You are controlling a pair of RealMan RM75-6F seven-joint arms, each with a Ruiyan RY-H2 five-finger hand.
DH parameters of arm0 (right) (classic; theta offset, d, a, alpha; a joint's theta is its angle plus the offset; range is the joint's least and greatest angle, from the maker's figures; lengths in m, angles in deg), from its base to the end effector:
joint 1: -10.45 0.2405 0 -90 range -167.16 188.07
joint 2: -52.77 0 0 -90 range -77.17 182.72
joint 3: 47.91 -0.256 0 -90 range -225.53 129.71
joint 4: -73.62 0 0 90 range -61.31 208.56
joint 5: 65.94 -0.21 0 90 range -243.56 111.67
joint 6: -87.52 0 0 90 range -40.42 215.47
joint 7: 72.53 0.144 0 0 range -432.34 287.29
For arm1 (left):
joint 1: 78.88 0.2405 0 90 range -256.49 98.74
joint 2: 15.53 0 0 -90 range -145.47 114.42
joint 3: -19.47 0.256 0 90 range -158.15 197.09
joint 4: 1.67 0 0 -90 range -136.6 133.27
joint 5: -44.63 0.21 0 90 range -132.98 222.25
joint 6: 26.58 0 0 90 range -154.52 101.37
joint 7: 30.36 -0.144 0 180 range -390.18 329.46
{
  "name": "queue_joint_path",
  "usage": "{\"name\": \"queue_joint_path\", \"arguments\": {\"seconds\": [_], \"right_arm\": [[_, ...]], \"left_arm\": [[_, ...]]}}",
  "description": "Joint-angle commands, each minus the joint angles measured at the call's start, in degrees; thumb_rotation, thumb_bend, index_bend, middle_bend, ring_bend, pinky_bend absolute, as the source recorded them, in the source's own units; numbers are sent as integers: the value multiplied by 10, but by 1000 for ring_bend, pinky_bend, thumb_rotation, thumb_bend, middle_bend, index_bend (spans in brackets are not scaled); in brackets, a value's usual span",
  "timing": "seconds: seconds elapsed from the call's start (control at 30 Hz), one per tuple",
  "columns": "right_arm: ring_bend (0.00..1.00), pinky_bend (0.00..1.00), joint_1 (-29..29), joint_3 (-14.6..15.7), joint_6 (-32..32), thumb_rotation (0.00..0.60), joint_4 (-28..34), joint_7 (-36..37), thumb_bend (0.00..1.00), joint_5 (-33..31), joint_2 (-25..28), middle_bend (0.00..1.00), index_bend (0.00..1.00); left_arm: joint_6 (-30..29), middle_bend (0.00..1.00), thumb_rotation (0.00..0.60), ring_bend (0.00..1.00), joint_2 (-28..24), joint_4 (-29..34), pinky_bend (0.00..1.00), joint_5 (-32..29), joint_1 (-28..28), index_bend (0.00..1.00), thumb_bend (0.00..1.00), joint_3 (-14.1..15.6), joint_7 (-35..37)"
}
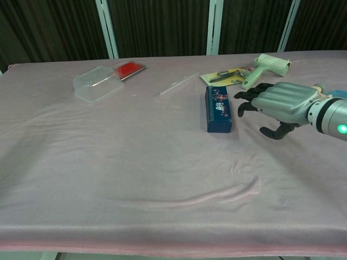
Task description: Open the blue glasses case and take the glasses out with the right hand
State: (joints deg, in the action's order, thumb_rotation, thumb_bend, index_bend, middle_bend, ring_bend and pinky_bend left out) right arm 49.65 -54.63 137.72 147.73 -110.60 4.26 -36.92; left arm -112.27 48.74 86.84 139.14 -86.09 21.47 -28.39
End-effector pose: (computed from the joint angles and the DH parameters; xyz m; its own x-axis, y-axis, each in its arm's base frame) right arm -0.2055 -0.3433 -0.0237 0.8298 -0.1276 0.5433 -0.5340 -0.4647 0.7064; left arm -0.3041 0.1749 0.1457 0.4399 0.0576 0.8962 0.8864 -0.1884 -0.4229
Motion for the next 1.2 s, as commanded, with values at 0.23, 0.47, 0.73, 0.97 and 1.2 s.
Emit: {"name": "queue_joint_path", "arguments": {"seconds": [0.23,0.47,0.73,0.97,1.2], "right_arm": [[0,0,24,-7,-10,600,5,-15,613,-27,-30,0,355],[0,0,56,-29,-18,600,10,-44,613,-69,-65,0,344],[0,0,103,-58,-13,600,-2,-100,613,-140,-112,0,330],[0,0,81,-46,12,600,61,-59,559,-132,-54,0,330],[0,0,43,-51,57,600,14,73,341,-68,-12,0,366]], "left_arm": [[-2,0,600,0,-1,-1,34,1,1,0,453,0,3],[0,0,600,0,-3,0,34,-1,1,0,452,0,5],[1,0,600,0,-2,0,35,0,1,0,452,1,1],[-2,0,600,0,-2,1,35,5,3,0,452,5,-3],[6,0,600,0,0,3,34,4,1,0,452,6,-13]]}}
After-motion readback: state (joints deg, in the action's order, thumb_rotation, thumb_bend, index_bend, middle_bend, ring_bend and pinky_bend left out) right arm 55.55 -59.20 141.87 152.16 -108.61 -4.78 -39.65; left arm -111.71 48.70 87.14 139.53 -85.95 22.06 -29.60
